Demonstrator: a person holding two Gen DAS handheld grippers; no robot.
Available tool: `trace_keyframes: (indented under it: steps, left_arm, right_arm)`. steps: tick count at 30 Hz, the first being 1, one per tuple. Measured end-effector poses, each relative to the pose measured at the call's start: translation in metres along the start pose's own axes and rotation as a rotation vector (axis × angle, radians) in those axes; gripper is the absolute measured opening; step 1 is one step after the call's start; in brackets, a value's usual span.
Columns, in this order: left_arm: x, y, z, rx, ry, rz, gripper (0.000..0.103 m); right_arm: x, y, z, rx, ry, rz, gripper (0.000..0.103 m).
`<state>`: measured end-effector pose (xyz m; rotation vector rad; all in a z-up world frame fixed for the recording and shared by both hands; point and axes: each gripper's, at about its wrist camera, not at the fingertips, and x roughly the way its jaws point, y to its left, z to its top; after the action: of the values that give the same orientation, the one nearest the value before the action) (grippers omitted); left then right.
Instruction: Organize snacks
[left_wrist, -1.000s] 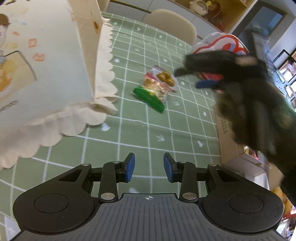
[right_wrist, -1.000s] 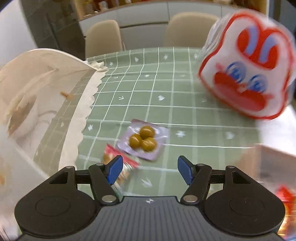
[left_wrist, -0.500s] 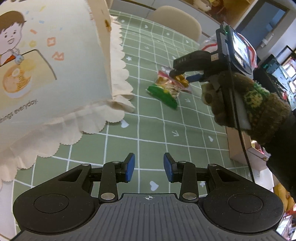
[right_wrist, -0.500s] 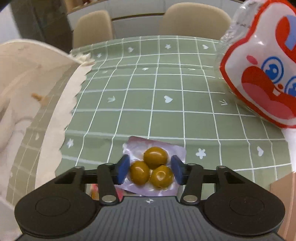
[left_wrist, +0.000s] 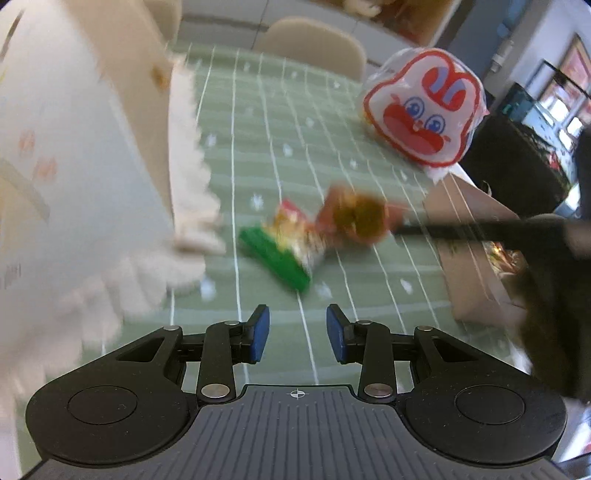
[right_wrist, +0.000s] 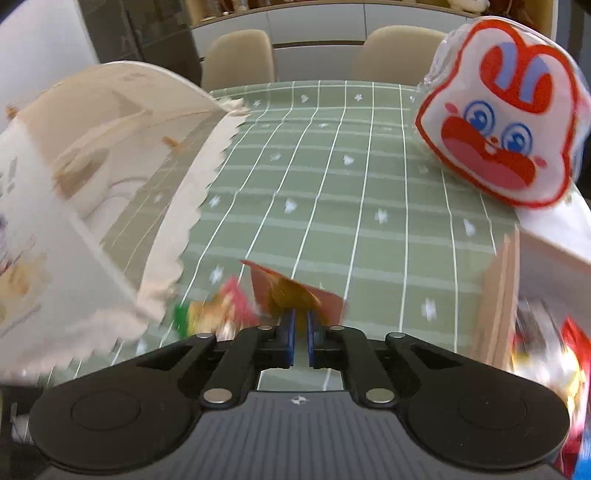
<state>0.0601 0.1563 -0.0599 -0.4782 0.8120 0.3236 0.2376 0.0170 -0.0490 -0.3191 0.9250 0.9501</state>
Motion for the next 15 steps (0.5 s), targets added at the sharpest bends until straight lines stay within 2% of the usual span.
trace_keyframes:
  steps: [3,6,8,10,12,15]
  left_arm:
    - [0.017,-0.005,0.021,0.120,-0.018,0.047,0.038]
    - [0.034,-0.009,0.040,0.193,-0.010,0.035,0.038]
    - [0.045,-0.006,0.051,0.179,-0.010,0.001,0.038]
    - [0.056,-0.002,0.059,0.134,-0.004,0.009,0.038]
    - [0.065,-0.001,0.066,0.090,-0.004,0.013,0.038]
    - [0.077,-0.015,0.069,0.098,0.027,-0.052,0.038]
  right_arm:
    - [-0.015,0.000,-0.023,-0.032,0.007,-0.019,0.007]
    - [-0.032,0.002,-0.052,-0.050,0.017,-0.019,0.008]
    - [-0.041,0.003,-0.072,-0.061,0.029,-0.009,0.015]
    - [-0.048,0.005,-0.095,-0.085,0.041,-0.014,0.036]
    - [-0.052,0.008,-0.116,-0.112,0.046,-0.040,0.051]
    - [-0.050,0.010,-0.136,-0.134,0.066,-0.080,0.052]
